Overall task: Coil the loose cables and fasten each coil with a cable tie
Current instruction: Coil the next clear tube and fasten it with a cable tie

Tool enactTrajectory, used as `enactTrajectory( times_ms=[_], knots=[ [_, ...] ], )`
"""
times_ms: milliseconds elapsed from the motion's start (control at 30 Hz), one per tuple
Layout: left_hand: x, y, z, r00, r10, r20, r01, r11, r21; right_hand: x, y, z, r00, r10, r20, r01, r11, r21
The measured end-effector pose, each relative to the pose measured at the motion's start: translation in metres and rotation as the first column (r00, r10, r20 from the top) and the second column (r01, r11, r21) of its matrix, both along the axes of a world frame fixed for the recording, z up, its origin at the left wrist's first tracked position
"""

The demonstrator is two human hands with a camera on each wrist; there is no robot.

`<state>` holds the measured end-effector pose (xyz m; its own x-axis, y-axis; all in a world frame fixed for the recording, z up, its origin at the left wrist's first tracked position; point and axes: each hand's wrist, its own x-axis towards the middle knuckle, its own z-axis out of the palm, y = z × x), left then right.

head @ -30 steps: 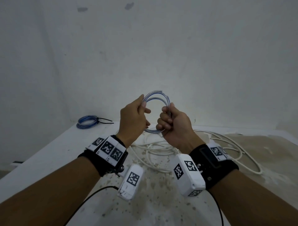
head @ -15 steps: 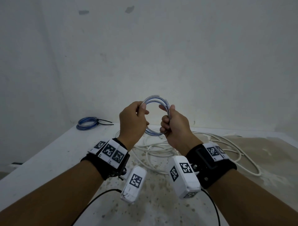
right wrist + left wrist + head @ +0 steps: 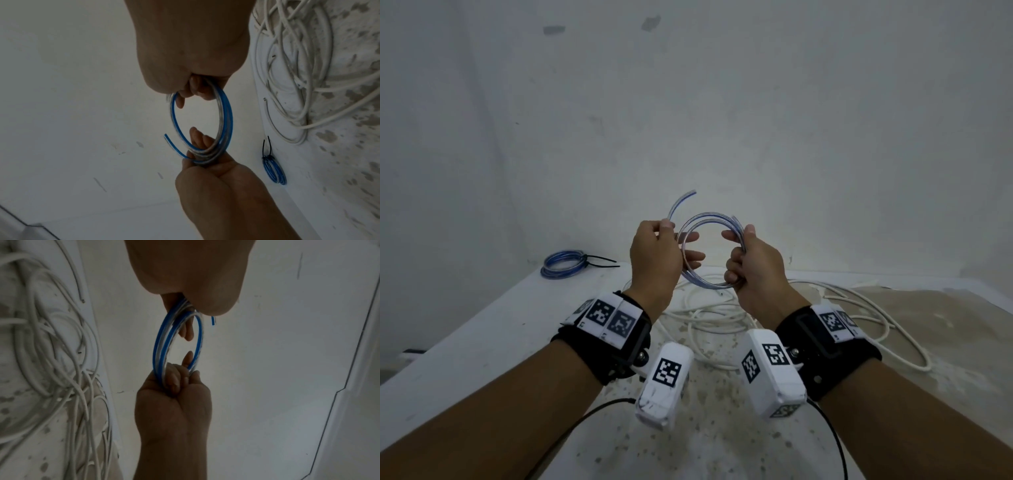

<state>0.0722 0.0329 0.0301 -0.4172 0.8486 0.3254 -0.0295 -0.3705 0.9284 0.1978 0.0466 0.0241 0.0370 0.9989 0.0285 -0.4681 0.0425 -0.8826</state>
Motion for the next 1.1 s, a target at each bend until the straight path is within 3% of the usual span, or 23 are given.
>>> enactTrajectory(
  times_ms=[167, 267, 400, 533, 633, 733, 800, 867, 967, 1100],
  knots=[
    [0.001, 0.003, 0.008, 0.996, -0.077, -0.033, 0.078, 0.997, 0.005, -0.002, -0.001, -0.006, 0.997, 0.022, 0.069, -0.022, 1.0, 0.004],
    [-0.003, 0.008, 0.005, 0.989, 0.04, -0.141, -0.036, 0.999, 0.027, -0.001, -0.002, -0.006, 0.995, 0.072, 0.069, -0.072, 0.997, 0.003],
    [-0.004, 0.011, -0.009, 0.928, 0.224, -0.298, -0.204, 0.974, 0.097, 0.0, 0.002, -0.004, 0.996, 0.086, 0.019, -0.086, 0.996, -0.005],
    [0.0, 0.011, -0.018, 0.89, 0.273, -0.366, -0.234, 0.961, 0.148, 0.0, 0.006, -0.003, 0.999, -0.002, 0.047, 0.002, 1.0, -0.006],
    [0.0, 0.015, -0.016, 0.904, 0.262, -0.336, -0.237, 0.965, 0.116, 0.0, 0.006, -0.003, 0.992, -0.036, 0.119, 0.03, 0.998, 0.047],
    [-0.001, 0.018, -0.01, 0.969, 0.197, -0.149, -0.205, 0.978, -0.034, 0.001, 0.005, -0.006, 0.971, -0.042, 0.236, 0.012, 0.992, 0.129],
    [-0.002, 0.018, -0.008, 0.978, 0.181, -0.105, -0.19, 0.979, -0.078, -0.001, 0.004, -0.009, 0.953, -0.037, 0.302, -0.011, 0.988, 0.156],
    [-0.002, 0.016, -0.011, 0.955, 0.211, -0.209, -0.22, 0.975, -0.021, -0.001, 0.003, -0.009, 0.96, -0.032, 0.279, -0.007, 0.99, 0.138],
    [0.001, 0.011, -0.02, 0.889, 0.228, -0.398, -0.217, 0.973, 0.073, 0.002, 0.006, -0.002, 0.994, -0.018, 0.111, 0.014, 0.999, 0.042],
    [0.001, 0.009, -0.016, 0.899, 0.201, -0.388, -0.214, 0.977, 0.011, 0.003, 0.007, 0.004, 0.992, -0.036, 0.119, 0.03, 0.998, 0.051]
  ],
)
